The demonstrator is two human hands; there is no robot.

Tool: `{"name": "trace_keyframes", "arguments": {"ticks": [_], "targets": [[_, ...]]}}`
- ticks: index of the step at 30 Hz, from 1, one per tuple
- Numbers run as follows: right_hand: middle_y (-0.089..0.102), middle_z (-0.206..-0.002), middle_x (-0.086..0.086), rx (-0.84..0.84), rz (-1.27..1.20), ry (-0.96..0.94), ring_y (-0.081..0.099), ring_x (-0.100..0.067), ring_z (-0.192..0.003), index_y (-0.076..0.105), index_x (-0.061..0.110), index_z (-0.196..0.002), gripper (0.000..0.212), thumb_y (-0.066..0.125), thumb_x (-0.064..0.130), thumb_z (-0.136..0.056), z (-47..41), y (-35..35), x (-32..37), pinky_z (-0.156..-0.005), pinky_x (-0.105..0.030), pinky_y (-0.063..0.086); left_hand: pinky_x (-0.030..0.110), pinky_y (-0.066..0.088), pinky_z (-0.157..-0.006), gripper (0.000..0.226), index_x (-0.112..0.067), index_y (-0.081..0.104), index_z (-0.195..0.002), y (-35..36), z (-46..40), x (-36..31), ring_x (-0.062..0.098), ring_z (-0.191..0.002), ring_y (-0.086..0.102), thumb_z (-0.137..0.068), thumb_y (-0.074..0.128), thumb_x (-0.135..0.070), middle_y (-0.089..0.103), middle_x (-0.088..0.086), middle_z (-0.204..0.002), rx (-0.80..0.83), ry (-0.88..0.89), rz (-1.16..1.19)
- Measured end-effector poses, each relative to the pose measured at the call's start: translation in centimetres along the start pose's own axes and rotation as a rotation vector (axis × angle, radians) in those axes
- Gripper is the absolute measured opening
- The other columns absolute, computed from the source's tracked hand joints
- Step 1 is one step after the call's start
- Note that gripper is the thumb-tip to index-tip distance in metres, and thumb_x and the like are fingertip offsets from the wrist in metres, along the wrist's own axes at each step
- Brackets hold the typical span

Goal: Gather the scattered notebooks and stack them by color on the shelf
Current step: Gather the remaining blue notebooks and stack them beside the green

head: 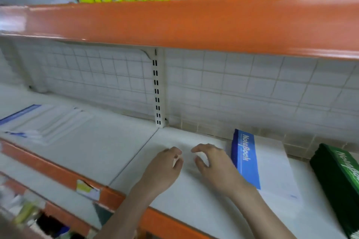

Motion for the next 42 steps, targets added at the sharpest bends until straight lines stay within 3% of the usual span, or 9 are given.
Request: {"name": "trace_keyframes", "arguments": {"ticks": [5, 9, 16, 25, 42], "targets": [[0.054, -0.131, 0.003, 0.128, 0.048, -0.059, 0.052, -0.013, -0.118, 0.052, 0.025, -0.129, 0.034, 0.044, 0.027, -0.096, -2.2, 6.2, 4.2, -0.093, -0.022, 0.039, 0.033, 0.045, -0.096, 0.035, -0.022, 0.047, -0.131, -4.1, 1.2, 5.3, 0.013, -0.115, 0.053, -0.099, 0.04, -0.034, 0.054, -0.002, -0.126, -0.056, -0.034, -0.179], [0.053, -0.13, 0.001, 0.183, 0.088, -0.064, 0.053, -0.017, -0.117, 0.05, 0.022, -0.131, 0.037, 0.043, 0.023, -0.094, -4.3, 10.3, 7.4, -0.092, -0.026, 0.043, 0.03, 0.046, -0.091, 0.038, -0.023, 0.042, -0.134, -7.9, 2.0, 9.8, 0.014, -0.115, 0.05, -0.099, 0.035, -0.037, 0.048, -0.003, -0.128, -0.092, -0.042, -0.383], [0.051, -0.13, -0.002, 0.212, 0.146, -0.058, 0.056, -0.021, -0.113, 0.046, 0.021, -0.134, 0.041, 0.044, 0.022, -0.093, -8.4, 16.7, 14.3, -0.088, -0.031, 0.047, 0.03, 0.039, -0.097, 0.045, -0.021, 0.036, -0.139, -15.7, 3.1, 18.3, 0.017, -0.121, 0.046, -0.1, 0.03, -0.043, 0.042, -0.002, -0.137, -0.093, -0.054, -0.633], [0.049, -0.133, 0.001, 0.175, 0.103, -0.084, 0.051, -0.018, -0.12, 0.044, 0.024, -0.135, 0.043, 0.046, 0.028, -0.093, -12.9, 23.4, 22.9, -0.095, -0.029, 0.043, 0.033, 0.042, -0.096, 0.044, -0.02, 0.04, -0.137, -24.1, 5.3, 27.6, 0.018, -0.121, 0.047, -0.099, 0.034, -0.043, 0.046, 0.0, -0.134, -0.103, -0.119, -0.62], [0.051, -0.128, 0.005, 0.187, 0.082, -0.156, 0.055, -0.015, -0.112, 0.047, 0.027, -0.131, 0.036, 0.044, 0.03, -0.095, -23.1, 33.4, 32.5, -0.087, -0.031, 0.046, 0.035, 0.045, -0.095, 0.042, -0.017, 0.042, -0.135, -33.0, 1.7, 40.8, 0.019, -0.121, 0.047, -0.099, 0.037, -0.038, 0.046, 0.002, -0.133, -0.11, -0.188, -0.546]]}}
Point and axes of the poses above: each hand's wrist, its own z-axis away from the middle knuckle, its own y-axis out of the palm, x = y × z, the point moved 6 cm from there along -z, towards the middle knuckle
